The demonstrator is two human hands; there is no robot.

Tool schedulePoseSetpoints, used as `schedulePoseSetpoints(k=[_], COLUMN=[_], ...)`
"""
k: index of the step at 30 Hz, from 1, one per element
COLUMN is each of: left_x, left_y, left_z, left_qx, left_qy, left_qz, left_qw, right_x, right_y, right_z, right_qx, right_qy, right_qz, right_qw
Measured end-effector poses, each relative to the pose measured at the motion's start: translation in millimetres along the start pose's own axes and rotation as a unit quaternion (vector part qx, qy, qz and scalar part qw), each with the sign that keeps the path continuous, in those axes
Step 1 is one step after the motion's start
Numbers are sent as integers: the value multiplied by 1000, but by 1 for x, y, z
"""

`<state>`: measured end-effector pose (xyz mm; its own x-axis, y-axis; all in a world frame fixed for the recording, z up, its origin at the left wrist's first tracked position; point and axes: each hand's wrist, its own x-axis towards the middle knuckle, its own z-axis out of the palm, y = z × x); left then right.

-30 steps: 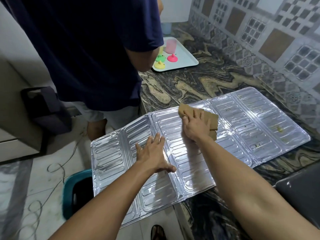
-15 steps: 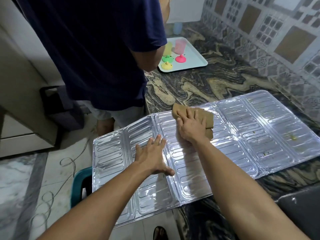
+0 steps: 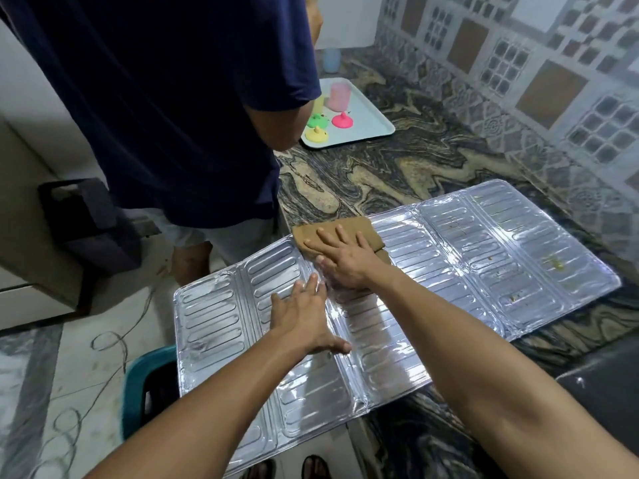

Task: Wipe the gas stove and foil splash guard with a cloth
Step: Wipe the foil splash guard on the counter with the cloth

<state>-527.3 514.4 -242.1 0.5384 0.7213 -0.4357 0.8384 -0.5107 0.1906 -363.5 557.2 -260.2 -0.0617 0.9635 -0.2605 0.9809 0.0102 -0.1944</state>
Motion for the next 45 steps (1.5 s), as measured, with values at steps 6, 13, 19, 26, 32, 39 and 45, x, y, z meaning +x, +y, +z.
schedulePoseSetpoints(k=[6, 13, 19, 26, 32, 39, 45], left_x=[2, 2, 0, 0, 19, 32, 35], left_y=[6, 6, 8, 18, 14, -2, -1], left_z=[-9, -9, -16, -37, -23, -13, -12], left_qx=[58, 74, 110, 166, 83, 75, 81], left_qy=[-14, -5, -12, 31, -5, -70, -65], left_qz=[-1, 0, 10, 5, 123, 115, 115], left_qw=[998, 997, 994, 986, 989, 988, 988], right_x=[-18, -49, -99, -119, -112, -135, -136], right_y=[63, 108, 74, 26, -16, -23, 31], right_z=[-2, -7, 21, 40, 37, 50, 39], right_qx=[57, 143, 105, 95, 174, 106, 153], right_qy=[78, 81, 118, 97, 53, 101, 159], right_qz=[196, 412, 451, 400, 346, 346, 582], right_qw=[976, 896, 879, 906, 920, 927, 783])
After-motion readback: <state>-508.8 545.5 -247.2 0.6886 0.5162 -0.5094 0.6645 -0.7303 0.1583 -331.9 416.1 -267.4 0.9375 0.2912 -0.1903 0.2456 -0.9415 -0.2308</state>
